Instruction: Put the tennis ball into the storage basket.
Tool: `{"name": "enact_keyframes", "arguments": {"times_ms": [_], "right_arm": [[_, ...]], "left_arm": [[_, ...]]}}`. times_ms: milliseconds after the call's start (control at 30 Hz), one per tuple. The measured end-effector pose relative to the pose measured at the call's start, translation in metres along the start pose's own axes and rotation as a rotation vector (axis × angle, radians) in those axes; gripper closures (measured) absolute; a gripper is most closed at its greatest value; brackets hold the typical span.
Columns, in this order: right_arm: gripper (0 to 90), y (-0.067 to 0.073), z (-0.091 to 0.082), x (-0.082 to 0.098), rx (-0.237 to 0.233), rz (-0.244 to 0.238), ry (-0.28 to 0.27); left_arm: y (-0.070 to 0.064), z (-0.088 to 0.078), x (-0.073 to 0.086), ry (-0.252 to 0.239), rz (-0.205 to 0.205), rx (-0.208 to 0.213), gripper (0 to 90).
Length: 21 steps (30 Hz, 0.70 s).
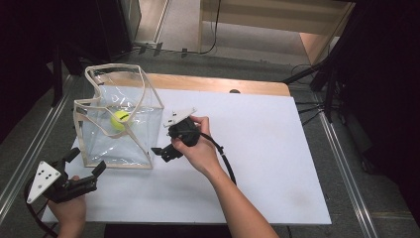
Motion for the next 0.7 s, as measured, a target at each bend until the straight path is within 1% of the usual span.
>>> {"name": "enact_keyframes", "arguments": {"times_ms": [233, 267, 333, 467, 700], "right_arm": [[0.0, -0.002, -0.005, 0.018, 0.014, 0.023, -0.004], [0.0, -0.002, -0.006, 0.024, 0.016, 0.03, -0.005], [0.0, -0.003, -0.006, 0.027, 0.017, 0.032, -0.001], [0.0, -0.005, -0.01, 0.039, 0.031, 0.053, -0.004], [0.0, -0.008, -0.017, 0.05, 0.042, 0.068, -0.025]], "left_arm": [[0.0, 0.0, 0.0, -0.001, -0.002, 0.0, 5.4], [0.0, 0.0, 0.0, -0.001, -0.002, 0.001, 5.4], [0.0, 0.0, 0.0, -0.002, -0.003, 0.0, 5.4], [0.0, 0.0, 0.0, -0.002, -0.003, 0.0, 5.3], [0.0, 0.0, 0.0, -0.001, -0.001, -0.001, 5.4]]}}
Point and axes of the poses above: each handheld gripper's, and its own axes: z roughly forward along the jaws, x roughly out of its underside, y roughly to its left, the point moved 10 cm from there along z, roughly forward along the jaws, and after that the axes turned 5 degrees about -y, right-handed, at the moved point
